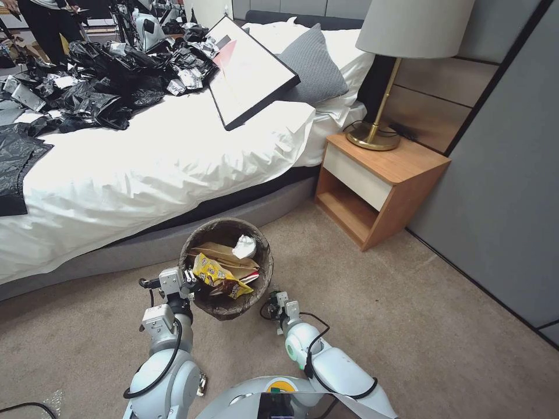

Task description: Pick up the trash bin, then pick up the garbage from the floor and place it into the trash bin.

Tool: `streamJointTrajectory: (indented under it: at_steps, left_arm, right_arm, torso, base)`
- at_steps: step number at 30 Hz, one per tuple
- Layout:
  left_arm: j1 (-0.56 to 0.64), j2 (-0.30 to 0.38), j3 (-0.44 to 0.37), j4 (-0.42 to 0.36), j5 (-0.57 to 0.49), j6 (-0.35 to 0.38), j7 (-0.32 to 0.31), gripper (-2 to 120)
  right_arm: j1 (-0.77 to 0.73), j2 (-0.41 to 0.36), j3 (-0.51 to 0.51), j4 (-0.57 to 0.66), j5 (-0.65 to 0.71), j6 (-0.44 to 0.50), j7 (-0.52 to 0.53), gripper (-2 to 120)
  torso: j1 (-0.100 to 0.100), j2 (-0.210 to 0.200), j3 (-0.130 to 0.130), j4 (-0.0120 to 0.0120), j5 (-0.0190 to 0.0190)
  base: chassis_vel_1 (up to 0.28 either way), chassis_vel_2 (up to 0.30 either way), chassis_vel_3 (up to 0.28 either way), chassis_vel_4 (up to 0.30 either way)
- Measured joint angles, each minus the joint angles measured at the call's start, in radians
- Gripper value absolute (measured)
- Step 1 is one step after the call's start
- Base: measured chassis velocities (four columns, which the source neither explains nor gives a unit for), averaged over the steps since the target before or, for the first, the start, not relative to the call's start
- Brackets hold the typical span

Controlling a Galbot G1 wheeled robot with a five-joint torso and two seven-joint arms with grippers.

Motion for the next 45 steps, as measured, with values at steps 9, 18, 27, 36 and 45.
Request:
streamJointTrajectory:
  at_steps: [9, 18, 27, 36, 45]
  left_arm:
    - [-0.005, 0.003, -0.006, 0.001, -0.010, 0.001, 0.000, 0]
    - [-0.009, 0.008, -0.003, 0.009, -0.018, 0.002, -0.001, 0]
    - [-0.009, 0.016, 0.000, 0.012, -0.021, 0.002, -0.001, 0]
    - [-0.008, 0.017, 0.003, 0.018, -0.022, 0.000, 0.000, 0]
    - [-0.002, 0.017, 0.016, 0.024, -0.013, 0.000, 0.000, 0]
  right_arm:
    - [-0.017, -0.011, 0.025, 0.009, -0.009, 0.012, -0.003, 31]
    - [-0.088, -0.069, 0.122, 0.140, -0.013, 0.037, -0.001, 30]
    - [-0.182, -0.108, 0.196, 0.314, -0.051, 0.103, 0.007, 30]
    - [-0.247, -0.123, 0.223, 0.513, -0.140, 0.153, 0.020, 30]
    - [-0.262, -0.160, 0.240, 0.718, -0.265, 0.243, -0.013, 30]
  torso:
    - [0.000, 0.000, 0.000, 0.0005, 0.0006]
    - [0.000, 0.000, 0.000, -0.0003, -0.0002]
    - [0.000, 0.000, 0.000, 0.0000, 0.0000]
    - [0.000, 0.000, 0.000, 0.0000, 0.0000]
    - [0.000, 0.000, 0.000, 0.0000, 0.0000]
  base:
    - [0.000, 0.000, 0.000, 0.000]
    - [0.000, 0.000, 0.000, 0.000]
    - [0.000, 0.000, 0.000, 0.000]
    - [0.000, 0.000, 0.000, 0.000]
    - [0.000, 0.000, 0.000, 0.000]
